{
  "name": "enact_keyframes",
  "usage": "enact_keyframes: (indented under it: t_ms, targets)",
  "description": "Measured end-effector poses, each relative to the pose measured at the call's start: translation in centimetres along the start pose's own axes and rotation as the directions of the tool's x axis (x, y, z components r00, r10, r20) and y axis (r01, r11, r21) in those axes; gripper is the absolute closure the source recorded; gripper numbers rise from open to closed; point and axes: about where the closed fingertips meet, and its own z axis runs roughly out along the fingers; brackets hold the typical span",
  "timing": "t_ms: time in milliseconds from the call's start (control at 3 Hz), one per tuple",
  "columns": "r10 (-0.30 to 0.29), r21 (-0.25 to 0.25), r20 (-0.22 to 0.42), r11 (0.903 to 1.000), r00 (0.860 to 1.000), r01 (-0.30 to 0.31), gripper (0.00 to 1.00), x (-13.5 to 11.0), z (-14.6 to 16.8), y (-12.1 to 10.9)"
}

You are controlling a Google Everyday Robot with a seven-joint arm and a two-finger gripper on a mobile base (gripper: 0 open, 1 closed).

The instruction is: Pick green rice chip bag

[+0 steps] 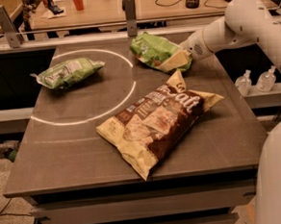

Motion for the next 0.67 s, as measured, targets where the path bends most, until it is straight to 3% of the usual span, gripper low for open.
enact_keyframes:
  t_ms: [333,667]
  targets:
    - [-0.049,-0.024,0.091,0.9984,0.995,0.052,1.00,-2.9,-1.8,1.1]
    - [-0.138,-0.062,0.285,0.9847,0.949,0.163,1.00,-8.8,-5.7,3.8]
